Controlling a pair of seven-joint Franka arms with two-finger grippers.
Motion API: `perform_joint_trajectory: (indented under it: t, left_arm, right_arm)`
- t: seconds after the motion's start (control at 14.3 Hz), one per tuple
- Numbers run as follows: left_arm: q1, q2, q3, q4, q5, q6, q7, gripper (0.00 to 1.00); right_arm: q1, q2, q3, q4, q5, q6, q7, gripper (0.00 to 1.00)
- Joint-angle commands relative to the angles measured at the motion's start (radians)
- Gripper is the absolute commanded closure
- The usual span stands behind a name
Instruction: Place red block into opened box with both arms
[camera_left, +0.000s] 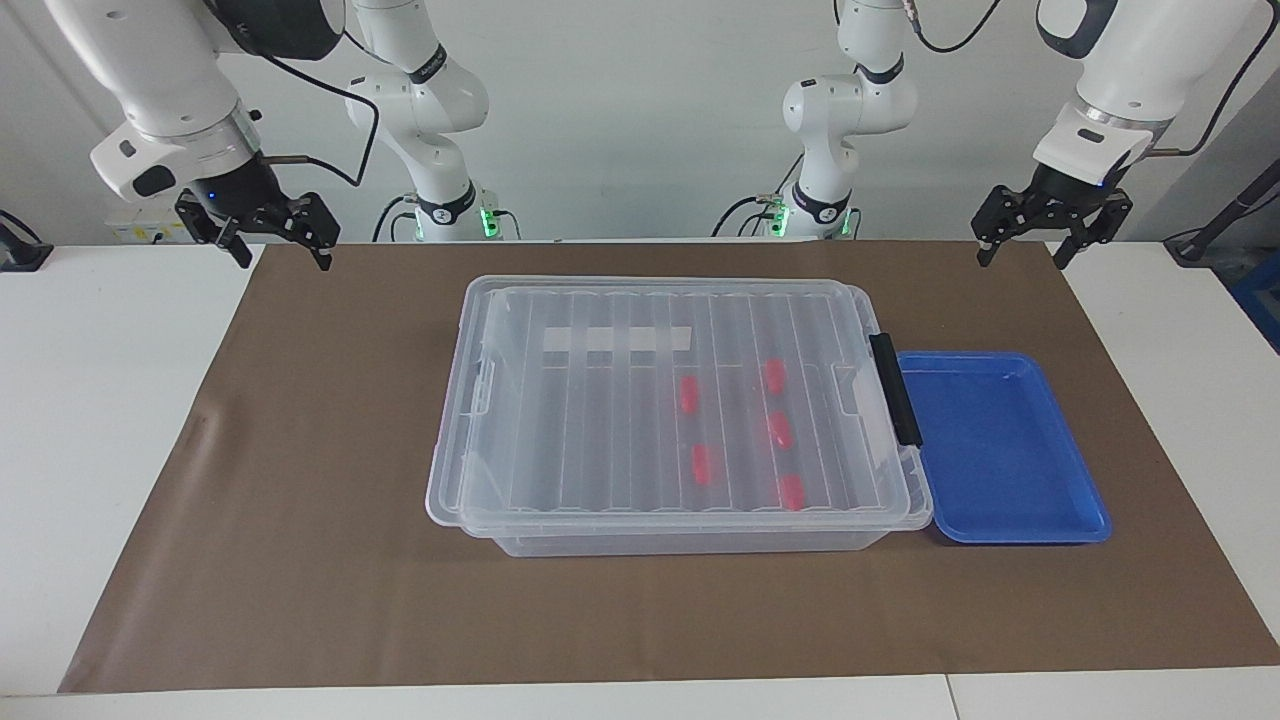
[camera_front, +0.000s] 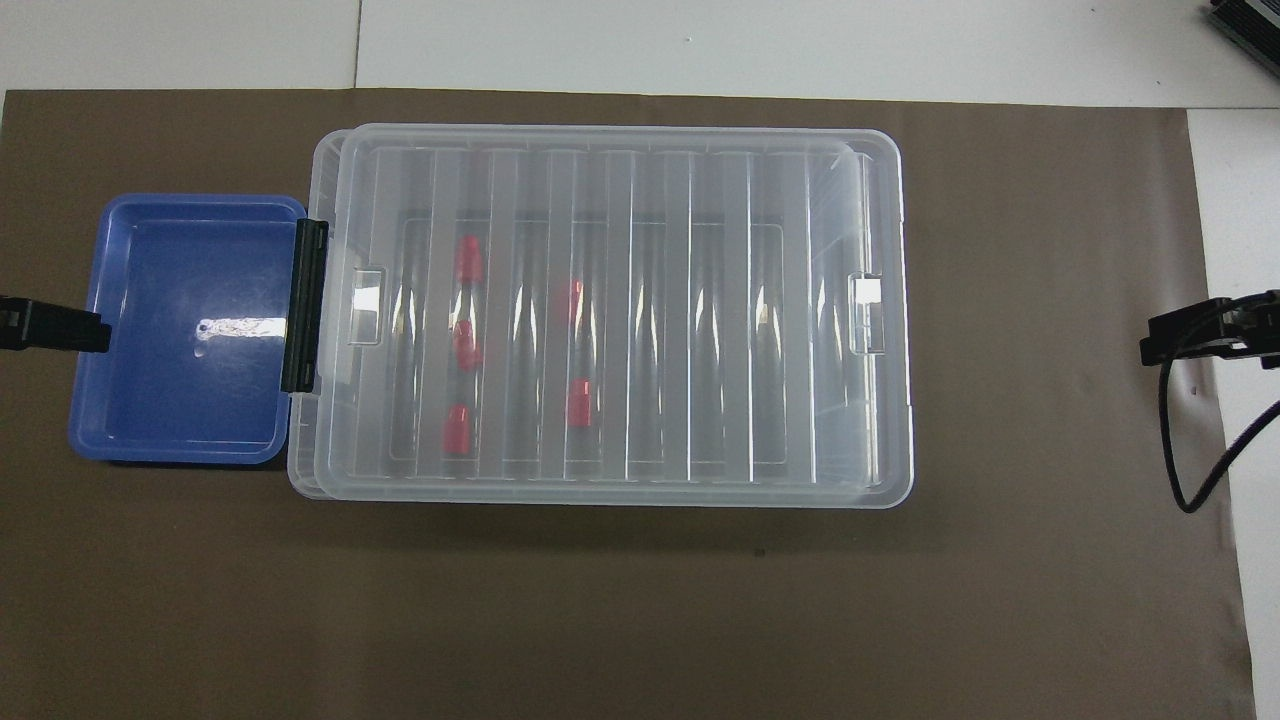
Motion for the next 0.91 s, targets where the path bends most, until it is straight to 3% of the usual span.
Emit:
perform_joint_trajectory:
  t: [0.0, 0.84]
  left_arm:
    - [0.007, -0.01, -0.003, 0.004, 0.001, -0.021, -0.005, 0.0]
    - [0.007, -0.01, -0.003, 0.004, -0.001, -0.021, -0.005, 0.0]
  right_arm:
    - [-0.002, -0.015, 0.006, -0.025, -0.012, 0.013, -0.031, 0.0]
    - [0.003, -0.012, 0.017, -0.023, -0.008, 0.062, -0.061, 0.0]
